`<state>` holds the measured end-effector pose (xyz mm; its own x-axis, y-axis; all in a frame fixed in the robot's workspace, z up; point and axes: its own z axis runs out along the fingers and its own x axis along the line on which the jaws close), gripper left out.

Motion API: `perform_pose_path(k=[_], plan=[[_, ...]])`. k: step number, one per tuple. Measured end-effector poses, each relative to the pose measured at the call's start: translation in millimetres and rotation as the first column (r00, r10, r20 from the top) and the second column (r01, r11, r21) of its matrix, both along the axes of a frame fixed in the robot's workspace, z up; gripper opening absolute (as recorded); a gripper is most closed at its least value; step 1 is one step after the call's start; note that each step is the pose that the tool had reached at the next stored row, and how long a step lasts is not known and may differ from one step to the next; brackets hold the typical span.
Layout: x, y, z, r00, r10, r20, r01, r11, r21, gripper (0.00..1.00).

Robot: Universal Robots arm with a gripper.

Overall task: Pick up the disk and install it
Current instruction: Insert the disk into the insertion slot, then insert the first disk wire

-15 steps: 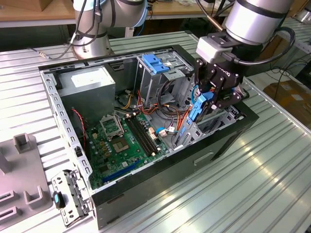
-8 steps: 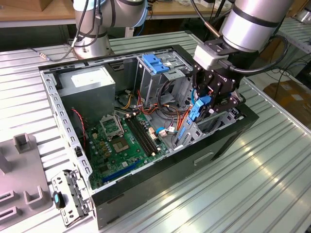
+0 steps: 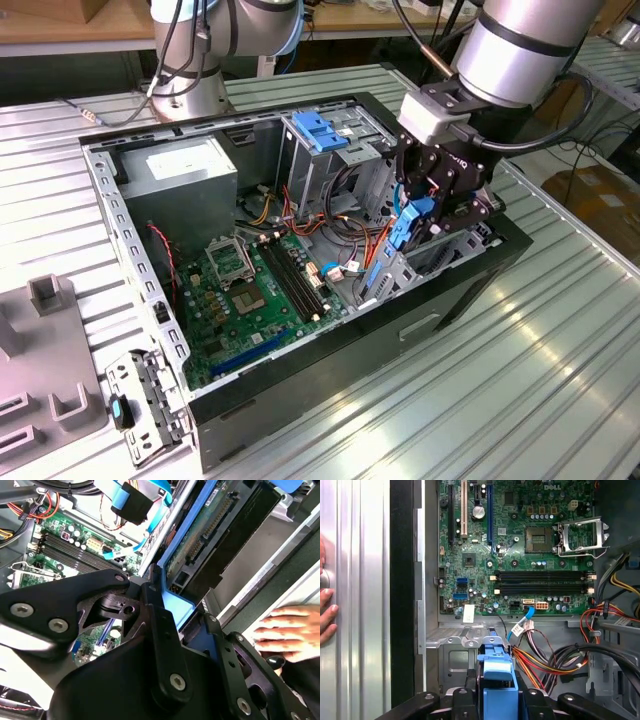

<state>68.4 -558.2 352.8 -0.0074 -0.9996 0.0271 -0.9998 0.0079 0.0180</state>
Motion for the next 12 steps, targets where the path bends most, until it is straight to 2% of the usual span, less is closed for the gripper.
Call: perform_pose_path(k=[1, 2, 4, 5, 6, 9, 12], plan=[[0.0, 0.0, 0.0, 1.0000, 0.000, -0.0002, 0.000, 1.0000, -0.0002, 0.38], [0.0, 0.0, 0.0, 1.0000, 0.000, -0.0002, 0.000, 1.0000, -0.0001, 0.44], [0.0, 0.0, 0.0, 1.0000, 0.000, -0.0002, 0.000, 1.0000, -0.0001, 0.42], [0.0, 0.0, 0.0, 1.0000, 0.000, -0.0002, 0.000, 1.0000, -0.0002, 0.18], [0.0, 0.0, -0.2, 1.0000, 0.000, -0.0002, 0.000, 1.0000, -0.0001, 0.11], [2.5, 0.0, -0.3, 1.0000, 0.000, -0.0002, 0.000, 1.0000, -0.0014, 0.11], [9.0, -0.1, -0.8, 1.0000, 0.000, -0.0002, 0.000, 1.0000, -0.0021, 0.11]])
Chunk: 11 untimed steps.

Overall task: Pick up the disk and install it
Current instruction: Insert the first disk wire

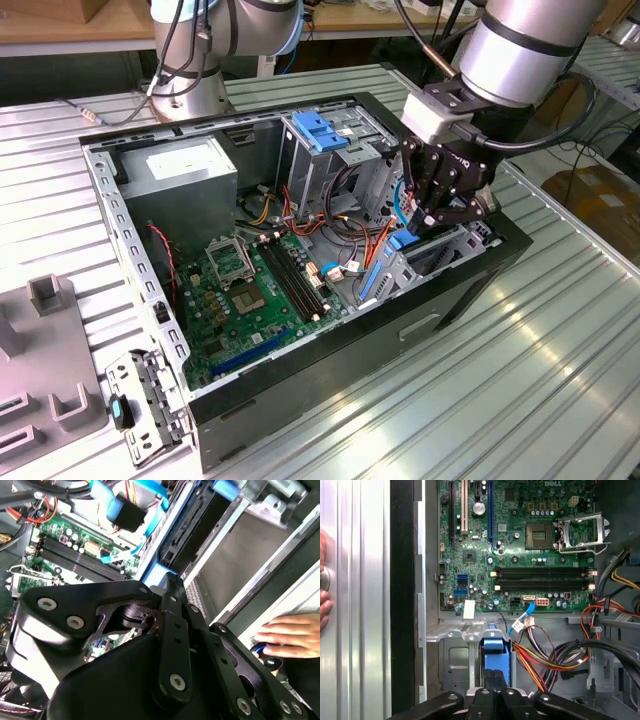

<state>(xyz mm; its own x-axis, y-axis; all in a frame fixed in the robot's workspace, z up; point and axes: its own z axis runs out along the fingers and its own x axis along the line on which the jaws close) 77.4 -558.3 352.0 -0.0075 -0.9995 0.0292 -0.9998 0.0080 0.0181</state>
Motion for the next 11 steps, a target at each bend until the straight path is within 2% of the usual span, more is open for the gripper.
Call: perform_pose_path(k=[3, 6, 7, 11], plan=[[11.3, 0.1, -0.7, 1.0000, 0.000, 0.0000, 0.000, 1.0000, -0.0029, 0.11], [24.3, 0.2, -1.3, 1.0000, 0.000, 0.0000, 0.000, 0.9999, -0.0141, 0.11], [27.8, 0.3, -1.3, 1.0000, 0.001, -0.0001, -0.001, 0.9999, -0.0154, 0.11], [31.9, 0.3, -1.0, 0.9995, 0.030, -0.0011, -0.030, 0.9994, -0.0154, 0.11]])
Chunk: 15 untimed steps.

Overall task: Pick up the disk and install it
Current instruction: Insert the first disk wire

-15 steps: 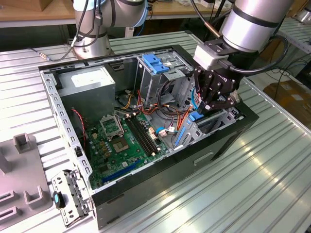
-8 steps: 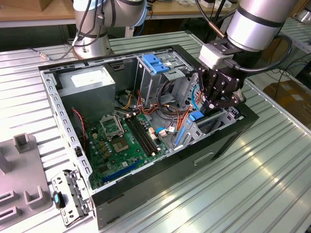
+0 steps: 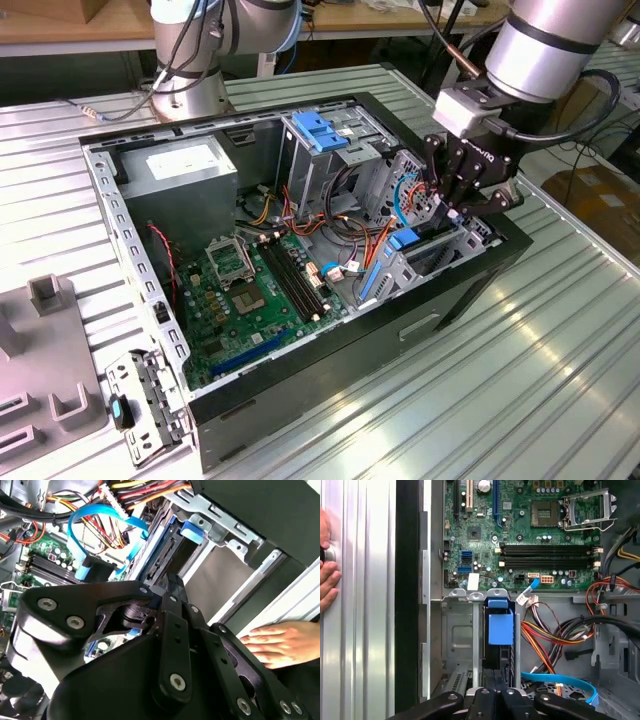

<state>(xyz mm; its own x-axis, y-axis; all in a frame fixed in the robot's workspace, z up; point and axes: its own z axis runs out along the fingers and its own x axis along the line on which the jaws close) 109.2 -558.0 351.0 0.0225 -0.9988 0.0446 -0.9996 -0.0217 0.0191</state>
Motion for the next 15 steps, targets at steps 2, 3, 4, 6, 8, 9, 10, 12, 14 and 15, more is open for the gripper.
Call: perform_pose_path(k=[2, 3, 4, 6, 8, 9, 10, 12, 14, 15], plan=[[0.1, 0.0, 4.7, 0.9997, 0.024, -0.0003, -0.024, 0.9997, 0.0001, 0.11], [0.1, 0.0, 8.7, 0.9995, 0.030, -0.0005, -0.030, 0.9995, -0.0001, 0.11], [0.1, 0.0, 11.2, 0.9994, 0.034, -0.0007, -0.034, 0.9994, 0.0000, 0.11], [0.3, 0.0, 14.4, 0.9992, 0.039, -0.0011, -0.039, 0.9992, 0.0000, 0.11], [2.4, 1.8, 14.5, 0.9992, 0.041, -0.0012, -0.041, 0.9992, -0.0012, 0.11], [4.3, 2.6, 14.4, 0.9989, 0.047, -0.0013, -0.047, 0.9989, -0.0014, 0.11], [5.0, 2.7, 14.3, 0.9985, 0.054, -0.0012, -0.054, 0.9985, -0.0013, 0.11], [6.9, 2.9, 14.2, 0.9973, 0.074, -0.0012, -0.074, 0.9973, -0.0014, 0.11], [9.7, 3.0, 14.1, 0.9951, 0.099, -0.0012, -0.099, 0.9951, -0.0013, 0.11], [10.6, 3.0, 14.0, 0.9943, 0.107, -0.0012, -0.107, 0.9943, -0.0013, 0.11]])
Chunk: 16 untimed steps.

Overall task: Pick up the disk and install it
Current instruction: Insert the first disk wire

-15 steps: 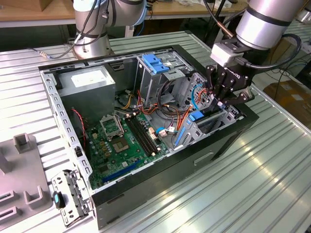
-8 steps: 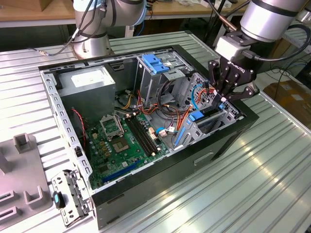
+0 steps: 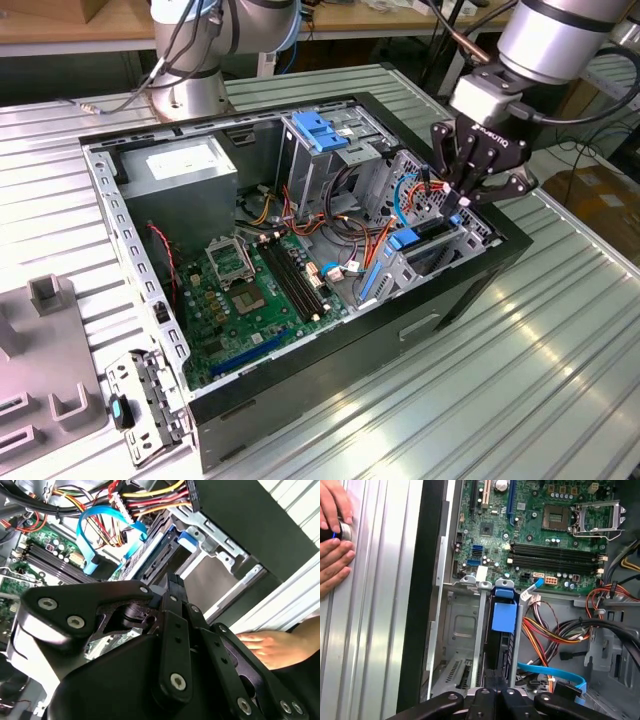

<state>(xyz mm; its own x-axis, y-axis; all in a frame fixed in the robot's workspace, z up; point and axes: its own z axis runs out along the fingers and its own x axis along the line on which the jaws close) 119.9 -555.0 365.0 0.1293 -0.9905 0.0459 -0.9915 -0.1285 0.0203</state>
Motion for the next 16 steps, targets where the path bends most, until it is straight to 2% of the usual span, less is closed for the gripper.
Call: perform_pose_path(k=[5, 7, 8, 13, 16], plan=[[5.6, 0.0, -0.6, 0.9993, 0.038, 0.0000, -0.038, 0.9993, 0.0001, 0.11], [6.6, 0.0, -0.5, 0.9980, 0.063, 0.0002, -0.063, 0.9980, 0.0031, 0.11], [6.7, 0.0, -0.6, 0.9970, 0.077, 0.0003, -0.077, 0.9970, 0.0057, 0.11], [7.7, 0.8, 0.5, 0.9914, 0.131, 0.0004, -0.131, 0.9914, 0.0059, 0.11], [8.0, 1.3, 2.1, 0.9849, 0.173, 0.0003, -0.173, 0.9849, 0.0060, 0.11]])
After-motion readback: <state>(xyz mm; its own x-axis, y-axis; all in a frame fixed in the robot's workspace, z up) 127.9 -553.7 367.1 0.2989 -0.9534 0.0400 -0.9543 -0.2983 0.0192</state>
